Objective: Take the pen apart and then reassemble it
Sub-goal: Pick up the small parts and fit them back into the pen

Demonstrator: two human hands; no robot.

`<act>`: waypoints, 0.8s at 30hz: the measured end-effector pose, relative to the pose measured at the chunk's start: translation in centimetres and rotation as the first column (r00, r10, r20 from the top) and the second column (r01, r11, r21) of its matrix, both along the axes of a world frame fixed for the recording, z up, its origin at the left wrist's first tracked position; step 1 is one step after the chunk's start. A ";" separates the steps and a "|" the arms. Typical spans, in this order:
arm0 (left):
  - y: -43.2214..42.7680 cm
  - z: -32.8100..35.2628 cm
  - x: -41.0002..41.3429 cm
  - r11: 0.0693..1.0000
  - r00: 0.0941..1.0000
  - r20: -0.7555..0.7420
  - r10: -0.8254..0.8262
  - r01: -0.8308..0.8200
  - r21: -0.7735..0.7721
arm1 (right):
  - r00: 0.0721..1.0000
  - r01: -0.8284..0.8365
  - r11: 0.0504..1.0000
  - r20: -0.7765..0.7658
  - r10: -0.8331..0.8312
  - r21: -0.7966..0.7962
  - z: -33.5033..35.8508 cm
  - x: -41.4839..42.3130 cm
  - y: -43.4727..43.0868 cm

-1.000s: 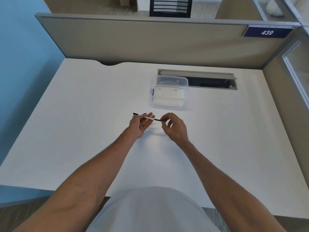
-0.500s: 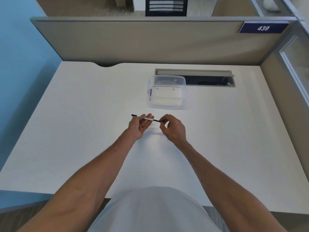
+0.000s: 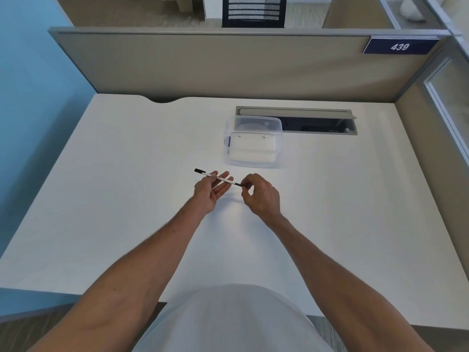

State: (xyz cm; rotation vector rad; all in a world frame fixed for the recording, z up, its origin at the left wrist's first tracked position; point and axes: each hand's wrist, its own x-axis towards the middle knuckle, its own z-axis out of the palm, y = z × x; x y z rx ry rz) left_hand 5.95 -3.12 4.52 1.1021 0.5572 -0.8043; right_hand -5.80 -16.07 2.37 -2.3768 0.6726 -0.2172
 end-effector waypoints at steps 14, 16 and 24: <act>0.1 -0.3 -0.6 0.996 0.996 0.031 -0.083 0.084 -0.005 | 0.999 -0.038 0.999 -0.006 0.038 -0.007 0.5 0.2 0.4; 0.2 -0.3 -0.7 0.995 0.995 0.023 -0.094 0.094 -0.028 | 1.000 -0.001 0.999 -0.002 0.001 0.045 0.4 0.3 0.5; 0.7 -0.3 -0.2 0.999 0.998 0.052 -0.019 0.021 -0.049 | 0.959 0.122 0.830 0.152 -0.240 0.544 0.6 -0.1 -0.9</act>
